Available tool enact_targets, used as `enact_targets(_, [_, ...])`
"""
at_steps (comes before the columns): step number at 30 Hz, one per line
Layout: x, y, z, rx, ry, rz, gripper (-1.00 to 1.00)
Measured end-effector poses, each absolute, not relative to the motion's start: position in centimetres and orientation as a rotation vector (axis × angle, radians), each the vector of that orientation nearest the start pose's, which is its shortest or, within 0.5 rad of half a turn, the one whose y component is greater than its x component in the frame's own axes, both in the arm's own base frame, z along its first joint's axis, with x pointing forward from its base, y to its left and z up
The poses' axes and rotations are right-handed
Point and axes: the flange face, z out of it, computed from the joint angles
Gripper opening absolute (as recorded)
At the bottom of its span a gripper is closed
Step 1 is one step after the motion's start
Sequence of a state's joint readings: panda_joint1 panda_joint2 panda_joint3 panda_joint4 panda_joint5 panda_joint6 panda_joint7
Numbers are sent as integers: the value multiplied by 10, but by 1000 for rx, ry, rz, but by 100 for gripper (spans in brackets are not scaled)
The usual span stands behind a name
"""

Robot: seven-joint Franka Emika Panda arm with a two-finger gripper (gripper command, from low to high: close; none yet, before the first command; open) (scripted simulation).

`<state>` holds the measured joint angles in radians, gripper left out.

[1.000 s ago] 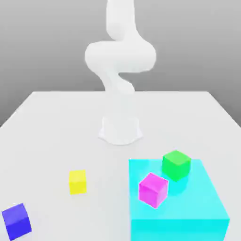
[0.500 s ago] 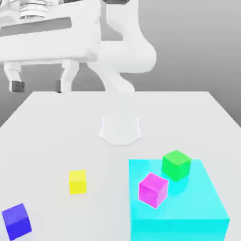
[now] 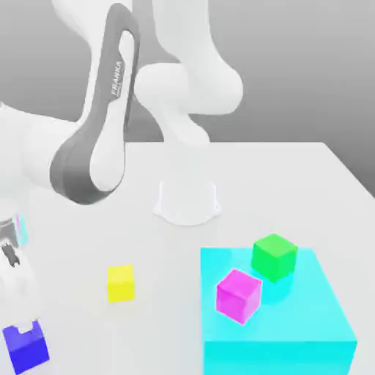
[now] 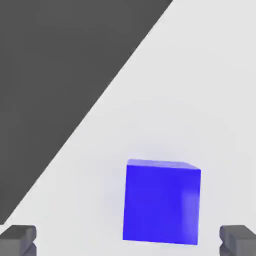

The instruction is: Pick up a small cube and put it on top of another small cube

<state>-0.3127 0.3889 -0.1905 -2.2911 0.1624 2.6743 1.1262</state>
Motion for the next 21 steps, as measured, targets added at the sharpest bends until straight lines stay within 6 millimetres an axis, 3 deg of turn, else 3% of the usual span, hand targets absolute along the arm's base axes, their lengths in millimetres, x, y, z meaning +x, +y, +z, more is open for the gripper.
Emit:
enact_targets(2, [458,-264,154,-1995,2426,-3,0])
enact_targets(3, [458,-264,141,-1994,2428,-1,-100])
enact_targets(10, [458,-264,139,-1993,2428,-2,-100])
enact_targets(14, [458,-264,187,-1992,2428,-1,-100])
enact_targets(16, [466,-234,210,-2002,2389,14,-100])
enact_targets(21, [480,-124,261,-2066,2254,64,-100])
